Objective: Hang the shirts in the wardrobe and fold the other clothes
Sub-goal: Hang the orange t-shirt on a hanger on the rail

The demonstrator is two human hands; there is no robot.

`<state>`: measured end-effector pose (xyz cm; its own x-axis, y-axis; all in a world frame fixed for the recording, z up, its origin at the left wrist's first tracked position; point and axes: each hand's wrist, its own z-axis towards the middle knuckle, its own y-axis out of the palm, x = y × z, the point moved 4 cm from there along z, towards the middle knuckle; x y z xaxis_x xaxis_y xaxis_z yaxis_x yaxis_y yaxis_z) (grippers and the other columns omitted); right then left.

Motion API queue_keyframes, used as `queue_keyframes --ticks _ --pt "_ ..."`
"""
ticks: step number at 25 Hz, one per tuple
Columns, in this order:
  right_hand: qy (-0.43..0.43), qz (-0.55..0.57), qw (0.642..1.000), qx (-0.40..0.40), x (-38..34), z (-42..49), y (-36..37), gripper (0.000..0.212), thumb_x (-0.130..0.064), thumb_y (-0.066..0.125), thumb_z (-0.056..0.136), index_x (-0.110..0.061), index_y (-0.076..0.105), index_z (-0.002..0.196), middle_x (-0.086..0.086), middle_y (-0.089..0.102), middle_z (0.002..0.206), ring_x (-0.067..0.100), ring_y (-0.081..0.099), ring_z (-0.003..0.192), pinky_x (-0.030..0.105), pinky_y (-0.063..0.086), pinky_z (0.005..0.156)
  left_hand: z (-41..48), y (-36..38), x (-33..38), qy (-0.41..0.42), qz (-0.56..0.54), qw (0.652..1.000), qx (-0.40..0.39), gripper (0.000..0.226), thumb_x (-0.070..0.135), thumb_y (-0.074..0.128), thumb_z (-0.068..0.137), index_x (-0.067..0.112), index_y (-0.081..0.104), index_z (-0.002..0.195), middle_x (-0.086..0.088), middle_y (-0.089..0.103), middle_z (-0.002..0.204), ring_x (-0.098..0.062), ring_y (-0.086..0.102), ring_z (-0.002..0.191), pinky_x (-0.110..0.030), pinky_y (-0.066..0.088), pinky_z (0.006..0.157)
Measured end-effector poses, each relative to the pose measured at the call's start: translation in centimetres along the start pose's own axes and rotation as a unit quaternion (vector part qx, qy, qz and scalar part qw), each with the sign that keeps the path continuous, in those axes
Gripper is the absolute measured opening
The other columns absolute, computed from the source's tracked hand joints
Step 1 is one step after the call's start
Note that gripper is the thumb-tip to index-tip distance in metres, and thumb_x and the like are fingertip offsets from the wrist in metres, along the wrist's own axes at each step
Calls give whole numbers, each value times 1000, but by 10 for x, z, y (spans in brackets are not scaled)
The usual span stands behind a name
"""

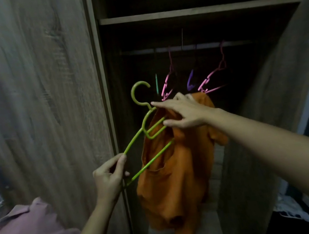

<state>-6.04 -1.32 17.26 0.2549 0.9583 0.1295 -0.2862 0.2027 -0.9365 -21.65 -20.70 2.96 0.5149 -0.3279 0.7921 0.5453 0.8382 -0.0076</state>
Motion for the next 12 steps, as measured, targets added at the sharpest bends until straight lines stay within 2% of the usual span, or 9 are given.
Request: queue_keyframes --ticks 2,4,5,7,9,10,11,12 --pt "-28 -87 991 103 0 7 -17 48 -50 31 95 -44 26 142 -8 57 123 13 36 99 43 26 94 3 5 2 -10 -50 998 43 17 5 63 85 19 69 90 10 69 61 -5 61 46 -16 49 45" --pt "-57 -138 978 144 -3 20 -30 46 -47 25 95 -37 38 138 -4 64 112 21 49 99 44 34 86 3 11 6 10 -64 996 60 12 11 63 86 19 68 95 5 68 60 -6 63 50 -19 52 48" --pt "-83 -154 972 155 -5 26 -35 47 -45 23 95 -32 44 135 1 66 107 24 57 92 41 40 76 3 13 8 29 -55 996 61 10 18 64 87 19 68 96 5 68 64 -7 65 55 -23 54 50" --pt "-127 -185 961 159 -5 32 -40 48 -41 22 96 -28 49 133 7 69 98 26 65 76 32 41 53 3 14 10 93 57 991 82 20 26 59 89 16 68 103 1 66 80 -11 63 70 -31 53 58" --pt "-144 -201 954 168 -3 31 -42 44 -38 25 97 -28 49 133 7 70 95 24 66 70 27 37 45 1 16 19 172 219 949 150 28 23 58 89 9 67 111 -9 59 94 -18 53 85 -28 45 69" --pt "-148 -202 951 180 -2 30 -42 42 -36 29 97 -29 50 132 5 70 93 23 66 67 24 34 45 -4 22 30 230 253 924 171 29 20 58 89 7 66 112 -12 55 94 -19 48 86 -25 41 72" --pt "-149 -202 949 190 -2 28 -41 39 -35 32 97 -29 50 131 4 71 91 21 66 66 22 33 45 -11 35 40 293 257 908 150 28 18 58 88 4 68 110 -13 55 89 -18 47 82 -22 39 70" --pt "-149 -201 950 189 -2 29 -39 39 -34 33 97 -30 49 132 4 71 93 21 67 67 22 34 45 -18 52 47 340 252 901 92 27 21 56 89 4 69 106 -11 58 82 -16 49 76 -22 42 65"
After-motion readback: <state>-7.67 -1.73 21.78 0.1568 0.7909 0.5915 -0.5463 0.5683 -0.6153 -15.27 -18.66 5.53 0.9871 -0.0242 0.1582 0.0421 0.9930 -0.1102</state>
